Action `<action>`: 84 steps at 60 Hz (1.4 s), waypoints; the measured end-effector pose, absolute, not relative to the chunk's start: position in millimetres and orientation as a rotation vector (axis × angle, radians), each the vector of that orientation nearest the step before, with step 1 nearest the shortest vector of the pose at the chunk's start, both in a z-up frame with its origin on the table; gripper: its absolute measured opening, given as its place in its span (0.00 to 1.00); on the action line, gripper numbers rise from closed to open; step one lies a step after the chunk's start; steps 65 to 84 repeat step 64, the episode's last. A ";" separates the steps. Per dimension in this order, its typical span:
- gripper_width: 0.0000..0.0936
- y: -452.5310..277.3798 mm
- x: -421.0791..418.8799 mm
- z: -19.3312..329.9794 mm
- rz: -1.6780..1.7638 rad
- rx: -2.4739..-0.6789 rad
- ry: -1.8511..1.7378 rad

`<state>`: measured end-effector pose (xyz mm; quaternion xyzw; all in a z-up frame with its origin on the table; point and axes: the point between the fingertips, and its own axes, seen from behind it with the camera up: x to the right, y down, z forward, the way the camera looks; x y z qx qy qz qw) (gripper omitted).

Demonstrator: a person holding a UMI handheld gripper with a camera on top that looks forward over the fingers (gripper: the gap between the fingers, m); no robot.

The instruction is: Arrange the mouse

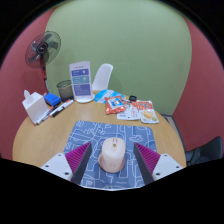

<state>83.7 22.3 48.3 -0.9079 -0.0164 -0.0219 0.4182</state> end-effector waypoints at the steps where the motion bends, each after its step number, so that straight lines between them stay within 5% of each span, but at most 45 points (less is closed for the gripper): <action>1: 0.90 17.9 82.6 54.6 -0.057 -2.272 -0.037; 17: 0.90 -86.4 61.7 159.2 -0.126 -2.172 0.013; 31: 0.90 -181.3 44.6 212.6 -0.181 -2.117 0.032; 84: 0.90 -245.1 27.8 242.1 -0.176 -2.096 0.045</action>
